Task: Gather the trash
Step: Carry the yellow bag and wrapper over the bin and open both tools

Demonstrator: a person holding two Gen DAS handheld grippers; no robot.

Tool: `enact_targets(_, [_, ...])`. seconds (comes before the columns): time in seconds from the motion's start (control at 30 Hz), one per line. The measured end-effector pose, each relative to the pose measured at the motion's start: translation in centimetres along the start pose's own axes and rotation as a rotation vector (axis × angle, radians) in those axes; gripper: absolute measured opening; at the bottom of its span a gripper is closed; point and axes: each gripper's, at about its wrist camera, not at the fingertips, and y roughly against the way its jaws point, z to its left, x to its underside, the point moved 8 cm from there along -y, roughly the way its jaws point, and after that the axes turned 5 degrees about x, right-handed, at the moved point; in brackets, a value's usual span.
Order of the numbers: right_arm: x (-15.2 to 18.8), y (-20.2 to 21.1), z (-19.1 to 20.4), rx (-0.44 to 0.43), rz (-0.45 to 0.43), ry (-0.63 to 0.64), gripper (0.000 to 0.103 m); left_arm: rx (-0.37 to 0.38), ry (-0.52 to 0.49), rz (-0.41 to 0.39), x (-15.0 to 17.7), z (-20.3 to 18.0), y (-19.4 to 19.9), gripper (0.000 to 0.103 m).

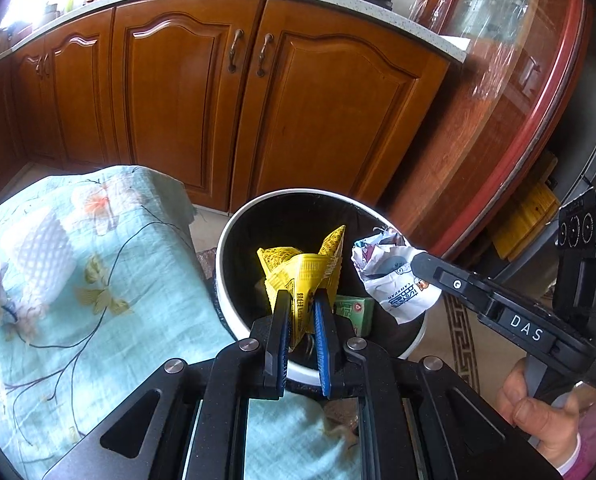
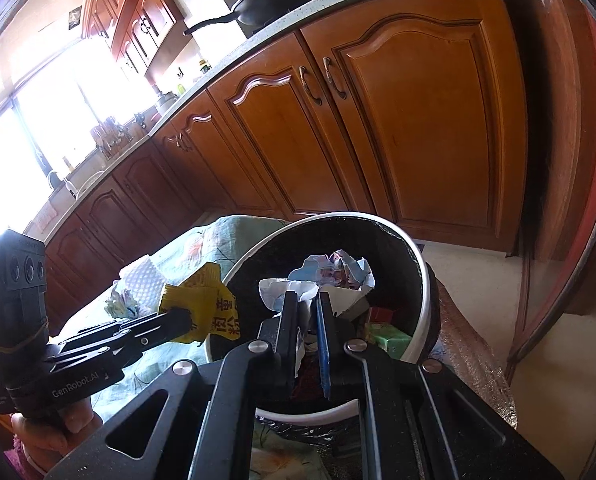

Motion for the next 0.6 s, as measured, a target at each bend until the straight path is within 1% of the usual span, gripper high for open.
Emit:
enact_targets(0.27, [-0.2, -1.4, -0.9, 0.004, 0.023, -0.011, 0.009, -0.008, 0.008, 0.042, -0.3, -0.2, -2.4, 0.012])
enact_targets(0.33, [-0.2, -1.8, -1.1, 0.007, 0.03, -0.019, 0.014, 0.001, 0.024, 0.058, -0.3, -0.1, -2.9, 0.014])
enact_targets(0.37, [-0.1, -1.9, -1.2, 0.008, 0.036, -0.026, 0.014, 0.004, 0.024, 0.07, -0.2, -0.1, -3.1, 0.02])
enact_targets(0.4, [-0.1, -2.1, -1.3, 0.0, 0.042, -0.034, 0.015, 0.0, 0.025, 0.072, -0.2, -0.1, -3.3, 0.023])
enact_targets(0.43, [-0.1, -2.3, -1.5, -0.005, 0.048, -0.044, 0.022, -0.004, 0.025, 0.071, -0.3, 0.0, -3.3, 0.023])
enact_targets(0.53, [0.0, -2.4, -1.9, -0.005, 0.051, -0.057, 0.03, -0.003, 0.023, 0.072, -0.3, -0.2, -3.4, 0.026])
enact_targets(0.57, [0.0, -2.4, -2.0, -0.003, 0.049, -0.059, 0.032, -0.005, 0.023, 0.068, -0.3, -0.3, -3.4, 0.03])
enact_targets(0.6, [0.0, -2.3, -1.9, -0.003, 0.046, -0.059, 0.037, -0.005, 0.019, 0.061, -0.4, -0.4, -3.3, 0.031])
